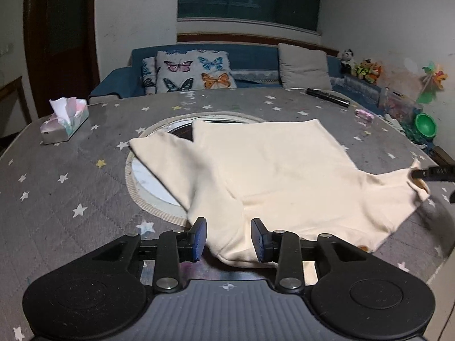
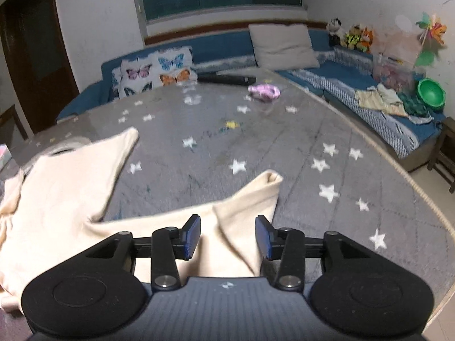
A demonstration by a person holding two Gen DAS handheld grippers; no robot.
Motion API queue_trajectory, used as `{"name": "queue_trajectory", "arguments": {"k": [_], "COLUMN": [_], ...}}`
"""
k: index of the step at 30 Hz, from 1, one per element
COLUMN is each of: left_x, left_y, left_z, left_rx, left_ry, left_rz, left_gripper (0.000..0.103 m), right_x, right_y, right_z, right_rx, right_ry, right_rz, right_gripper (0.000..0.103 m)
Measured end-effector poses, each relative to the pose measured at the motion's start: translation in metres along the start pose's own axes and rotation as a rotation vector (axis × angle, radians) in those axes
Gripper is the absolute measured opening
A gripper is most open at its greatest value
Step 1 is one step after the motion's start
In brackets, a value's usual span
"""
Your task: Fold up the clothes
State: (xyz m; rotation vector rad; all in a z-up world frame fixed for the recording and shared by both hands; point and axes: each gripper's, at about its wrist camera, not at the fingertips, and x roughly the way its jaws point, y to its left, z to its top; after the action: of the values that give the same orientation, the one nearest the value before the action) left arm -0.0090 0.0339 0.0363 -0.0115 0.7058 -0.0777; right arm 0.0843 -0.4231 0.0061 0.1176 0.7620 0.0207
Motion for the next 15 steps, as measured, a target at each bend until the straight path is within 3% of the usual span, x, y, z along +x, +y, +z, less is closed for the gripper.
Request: {"name": "queue_trajectory", "arguments": {"k": [4, 8, 15], "left_x": [0.009, 0.025, 0.076], "left_y": [0.015, 0.034, 0.073], "left_z": [0.009, 0.022, 0.052], "left_rx": [-0.031, -0.062, -0.123], "left_ry": [-0.002, -0.006, 0.02], "left_rz": [0.054, 0.125, 0.24], "left_gripper": [0.037, 0.037, 0.037], "right_x": [0.007, 0.006, -0.007], "right_y": [-0.004, -0.001, 0.048], "right_z": [-0.003, 0.0, 0.002], "right_rx": [-0.006, -0.013, -0.143], "right_ry": [0.017, 0.008, 0.003], "right_rz": [-0.045, -0.026, 0.151], "right_gripper": [0.043, 0.043, 0.045]}}
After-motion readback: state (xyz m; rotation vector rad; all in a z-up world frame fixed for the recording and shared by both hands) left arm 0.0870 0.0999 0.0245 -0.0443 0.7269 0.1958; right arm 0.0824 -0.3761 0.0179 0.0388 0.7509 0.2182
